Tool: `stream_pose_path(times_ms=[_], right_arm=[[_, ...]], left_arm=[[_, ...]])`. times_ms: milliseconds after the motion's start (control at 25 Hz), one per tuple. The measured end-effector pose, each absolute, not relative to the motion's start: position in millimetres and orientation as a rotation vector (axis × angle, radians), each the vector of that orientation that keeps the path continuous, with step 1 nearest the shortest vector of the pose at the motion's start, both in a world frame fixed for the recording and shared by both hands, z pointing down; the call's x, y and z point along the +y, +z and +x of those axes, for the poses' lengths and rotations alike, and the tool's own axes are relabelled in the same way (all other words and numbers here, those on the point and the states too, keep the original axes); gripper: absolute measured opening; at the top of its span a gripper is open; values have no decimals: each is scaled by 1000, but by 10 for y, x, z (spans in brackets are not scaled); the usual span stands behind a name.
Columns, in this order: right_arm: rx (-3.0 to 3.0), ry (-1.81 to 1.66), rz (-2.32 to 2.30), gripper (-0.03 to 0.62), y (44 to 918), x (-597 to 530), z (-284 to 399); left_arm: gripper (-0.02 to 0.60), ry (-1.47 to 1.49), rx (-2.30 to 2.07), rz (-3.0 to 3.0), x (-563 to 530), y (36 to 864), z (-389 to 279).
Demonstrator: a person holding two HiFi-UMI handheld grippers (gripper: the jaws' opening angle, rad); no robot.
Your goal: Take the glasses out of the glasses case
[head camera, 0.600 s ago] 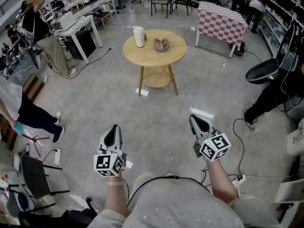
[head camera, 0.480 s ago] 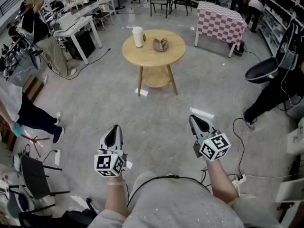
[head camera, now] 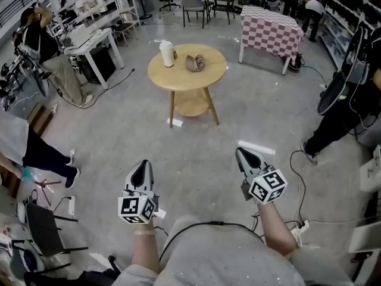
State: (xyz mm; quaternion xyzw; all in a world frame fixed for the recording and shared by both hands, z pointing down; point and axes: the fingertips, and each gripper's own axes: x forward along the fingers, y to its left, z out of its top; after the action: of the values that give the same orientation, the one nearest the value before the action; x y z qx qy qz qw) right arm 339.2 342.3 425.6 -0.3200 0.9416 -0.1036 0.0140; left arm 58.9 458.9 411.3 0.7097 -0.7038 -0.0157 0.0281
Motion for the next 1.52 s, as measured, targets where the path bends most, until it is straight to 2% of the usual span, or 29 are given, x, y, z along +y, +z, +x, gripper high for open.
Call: stream_pose_path(times_ms=[840,1200,1520], right_arm=[[2891,-449,-1091,8,4514,2896,3423],[2898,-450,-1143,96,4570,2190,3028],[2866,-508,-1240,103,4654,1657,2755]], left_arm=[[6,-6,-2130,2153,4115,4306,418],[6,-23,-2084,2166,3227,4382,-68],[6,-22,-1965,2241,2392,4408,-282]])
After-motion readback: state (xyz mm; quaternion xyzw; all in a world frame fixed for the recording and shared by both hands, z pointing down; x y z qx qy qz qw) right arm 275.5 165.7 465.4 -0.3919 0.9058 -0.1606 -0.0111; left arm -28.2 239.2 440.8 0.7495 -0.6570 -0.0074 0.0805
